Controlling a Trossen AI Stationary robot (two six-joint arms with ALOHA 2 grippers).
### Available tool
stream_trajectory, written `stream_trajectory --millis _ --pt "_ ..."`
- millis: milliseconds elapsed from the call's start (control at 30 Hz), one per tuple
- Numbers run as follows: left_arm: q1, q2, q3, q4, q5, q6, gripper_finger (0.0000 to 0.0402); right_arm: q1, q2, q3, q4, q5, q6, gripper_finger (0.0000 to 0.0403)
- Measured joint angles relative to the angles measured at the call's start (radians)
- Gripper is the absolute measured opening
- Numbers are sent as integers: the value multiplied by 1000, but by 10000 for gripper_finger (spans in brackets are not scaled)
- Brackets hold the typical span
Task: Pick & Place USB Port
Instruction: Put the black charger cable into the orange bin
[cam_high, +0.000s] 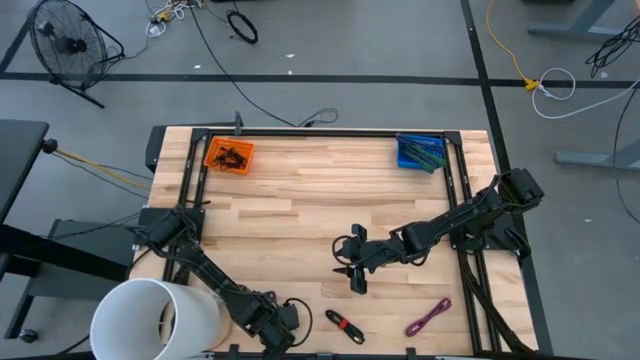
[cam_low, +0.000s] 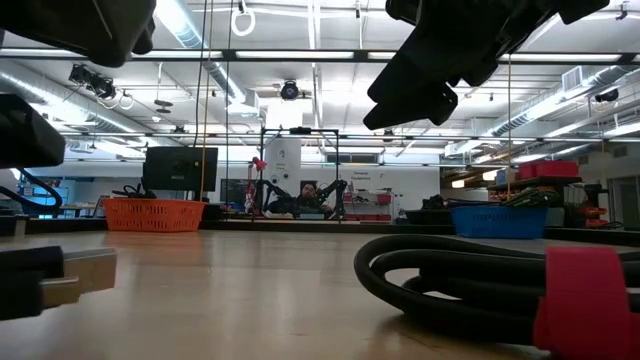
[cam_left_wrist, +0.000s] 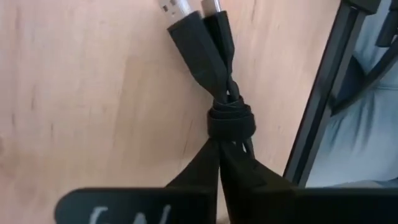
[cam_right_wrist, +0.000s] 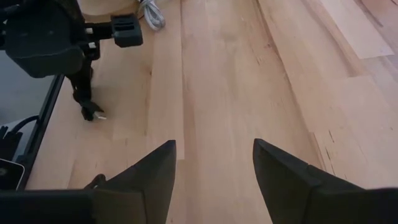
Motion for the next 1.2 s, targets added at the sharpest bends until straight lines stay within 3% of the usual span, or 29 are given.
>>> stream_trajectory --millis 200,467,633,967,1200 --pt "17 -6 3 -2 -21 30 3 0 0 0 0 0 0 212" --pt "30 -2 174 -303 -144 70 1 0 0 0 -2 0 0 212" --pt "25 -2 269 -389 -180 86 1 0 0 0 -6 0 0 212" --pt "76 -5 343 -831 -445 13 1 0 0 0 -6 0 0 212" --pt "179 -5 343 -945 -553 94 0 0 0 0 -6 0 0 212"
